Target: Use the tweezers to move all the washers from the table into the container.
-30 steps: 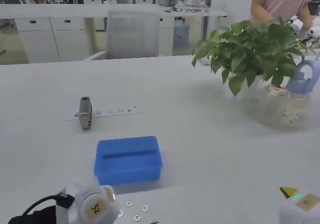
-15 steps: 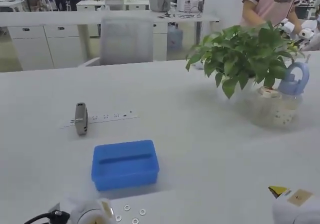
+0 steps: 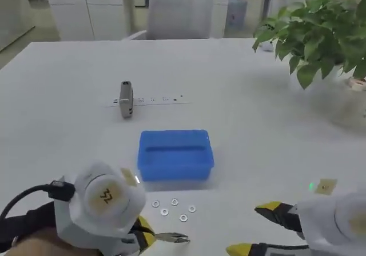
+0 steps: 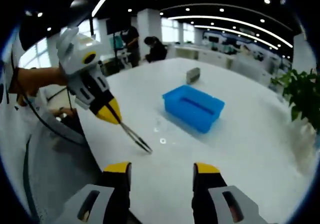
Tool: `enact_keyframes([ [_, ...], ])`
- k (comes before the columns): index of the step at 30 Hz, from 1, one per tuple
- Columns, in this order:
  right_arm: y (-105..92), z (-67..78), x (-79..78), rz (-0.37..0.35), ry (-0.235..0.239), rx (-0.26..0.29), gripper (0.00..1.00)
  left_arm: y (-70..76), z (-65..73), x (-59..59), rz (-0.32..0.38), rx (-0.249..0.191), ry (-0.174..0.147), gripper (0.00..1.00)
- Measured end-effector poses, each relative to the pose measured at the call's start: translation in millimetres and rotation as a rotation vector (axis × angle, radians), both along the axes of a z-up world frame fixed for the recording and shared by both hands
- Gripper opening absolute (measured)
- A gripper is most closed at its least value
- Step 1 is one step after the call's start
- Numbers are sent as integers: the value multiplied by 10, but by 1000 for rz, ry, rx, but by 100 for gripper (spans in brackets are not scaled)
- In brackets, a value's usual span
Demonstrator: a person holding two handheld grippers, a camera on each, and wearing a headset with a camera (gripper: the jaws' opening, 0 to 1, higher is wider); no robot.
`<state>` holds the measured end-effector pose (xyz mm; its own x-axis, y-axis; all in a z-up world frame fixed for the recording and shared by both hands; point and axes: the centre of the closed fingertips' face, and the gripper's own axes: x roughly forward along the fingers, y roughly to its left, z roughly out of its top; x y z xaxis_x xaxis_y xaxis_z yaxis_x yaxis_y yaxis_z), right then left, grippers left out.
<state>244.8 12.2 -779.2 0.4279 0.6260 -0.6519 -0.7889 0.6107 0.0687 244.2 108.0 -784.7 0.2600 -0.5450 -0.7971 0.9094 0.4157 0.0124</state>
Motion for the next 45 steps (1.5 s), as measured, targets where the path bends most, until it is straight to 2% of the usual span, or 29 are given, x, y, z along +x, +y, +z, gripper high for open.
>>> enact_keyframes([
  [3, 318, -102, 5, 125, 36, 3, 34, -16, 79, 18, -3, -19, -17, 0],
  [5, 493, -197, 7, 196, 71, -9, 24, -25, 121, 29, -10, -24, -21, 0],
  [7, 664, -260, 87, 239, 69, 32, 21, -42, 171, 64, -11, -37, -32, 0],
  [9, 803, -285, 147, 266, 93, 76, 25, -70, 190, 93, -15, -54, -29, 0],
  [11, 898, -314, 200, 310, 93, 86, 23, -104, 198, 104, -39, -60, -25, 0],
  [14, 944, -363, 251, 386, 73, 51, 9, -123, 197, 161, -66, -55, -44, 0],
  [15, 973, -357, 274, 362, 80, 65, 8, -114, 190, 183, -78, -43, -54, 0],
  [17, 983, -353, 311, 380, 82, 68, 8, -120, 204, 231, -93, -53, -73, 0],
  [18, 992, -343, 324, 387, 70, 70, 7, -127, 216, 250, -96, -62, -81, 0],
  [20, 1004, -324, 349, 400, 38, 65, 5, -124, 231, 332, -84, -86, -117, 0],
  [22, 1019, -324, 357, 419, 18, 53, 5, -120, 224, 353, -81, -100, -110, 0],
  [25, 1036, -324, 365, 429, 17, 52, 4, -134, 228, 369, -36, -142, -57, 0],
  [28, 1071, -297, 374, 441, 11, 65, 4, -125, 238, 423, -13, -148, -52, 2],
  [32, 1122, -265, 380, 472, -8, 63, 3, -190, 306, 454, -24, -184, -70, 5],
  [34, 1135, -245, 403, 483, -30, 55, 3, -210, 294, 452, -37, -178, -69, 0],
  [36, 1144, -242, 430, 490, -44, 43, 3, -211, 301, 457, -65, -165, -92, 0],
  [38, 1142, -228, 458, 486, -52, 46, 3, -204, 315, 474, -58, -163, -97, 0],
  [40, 1146, -204, 492, 473, -64, 53, 4, -177, 348, 518, -51, -158, -121, 0],
  [43, 1154, -153, 572, 445, -81, 74, 4, -133, 401, 590, 9, -169, -120, 0],
  [45, 1174, -116, 629, 413, -85, 96, 4, -115, 426, 636, 24, -170, -146, 0],
])
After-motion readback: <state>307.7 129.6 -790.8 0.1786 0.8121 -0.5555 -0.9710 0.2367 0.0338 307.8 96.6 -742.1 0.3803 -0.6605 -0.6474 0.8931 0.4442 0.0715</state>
